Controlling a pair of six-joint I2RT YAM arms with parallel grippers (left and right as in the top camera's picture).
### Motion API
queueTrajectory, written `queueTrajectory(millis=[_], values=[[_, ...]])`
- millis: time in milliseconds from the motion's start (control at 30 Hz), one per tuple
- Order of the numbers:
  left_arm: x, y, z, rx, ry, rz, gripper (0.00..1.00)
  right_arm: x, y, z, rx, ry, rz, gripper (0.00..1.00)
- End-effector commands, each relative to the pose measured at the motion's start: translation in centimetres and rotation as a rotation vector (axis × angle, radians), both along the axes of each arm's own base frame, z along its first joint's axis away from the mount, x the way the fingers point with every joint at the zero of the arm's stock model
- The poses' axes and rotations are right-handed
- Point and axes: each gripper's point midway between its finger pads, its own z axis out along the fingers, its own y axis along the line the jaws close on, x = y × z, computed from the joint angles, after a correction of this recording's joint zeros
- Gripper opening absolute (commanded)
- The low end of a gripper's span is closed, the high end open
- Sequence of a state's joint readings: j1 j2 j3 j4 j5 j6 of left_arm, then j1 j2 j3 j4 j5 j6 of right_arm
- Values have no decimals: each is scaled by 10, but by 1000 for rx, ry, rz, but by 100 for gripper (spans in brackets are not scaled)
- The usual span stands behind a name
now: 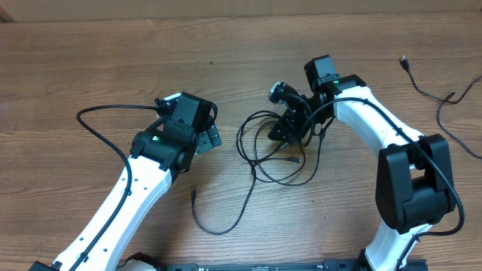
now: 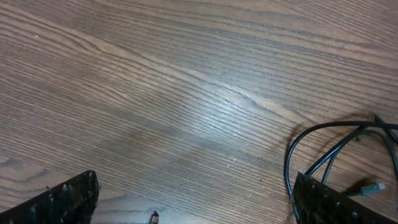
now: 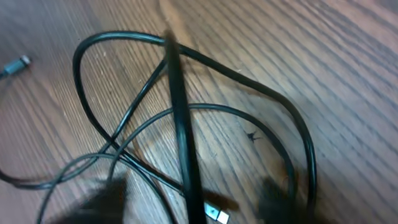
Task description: Untangle cables
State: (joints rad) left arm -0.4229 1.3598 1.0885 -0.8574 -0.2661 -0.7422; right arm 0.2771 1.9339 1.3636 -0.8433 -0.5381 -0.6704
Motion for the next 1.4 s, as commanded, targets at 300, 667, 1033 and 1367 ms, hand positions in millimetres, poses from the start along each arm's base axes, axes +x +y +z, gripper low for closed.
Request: queueTrajectory(millis=[300,667,1033,1367], values=[[5,2,8,-3,-25,22,99,17,-7,25,-69,-38,-108,4],[5,2,8,-3,-25,22,100,52,-1,286,107,-361,-251,4],[5,2,8,-3,-25,22,100,18,-28,467,268,-875,-337,4],[5,2,8,-4,-25,22,99,21,-42,522,371,-1023,-483,4]])
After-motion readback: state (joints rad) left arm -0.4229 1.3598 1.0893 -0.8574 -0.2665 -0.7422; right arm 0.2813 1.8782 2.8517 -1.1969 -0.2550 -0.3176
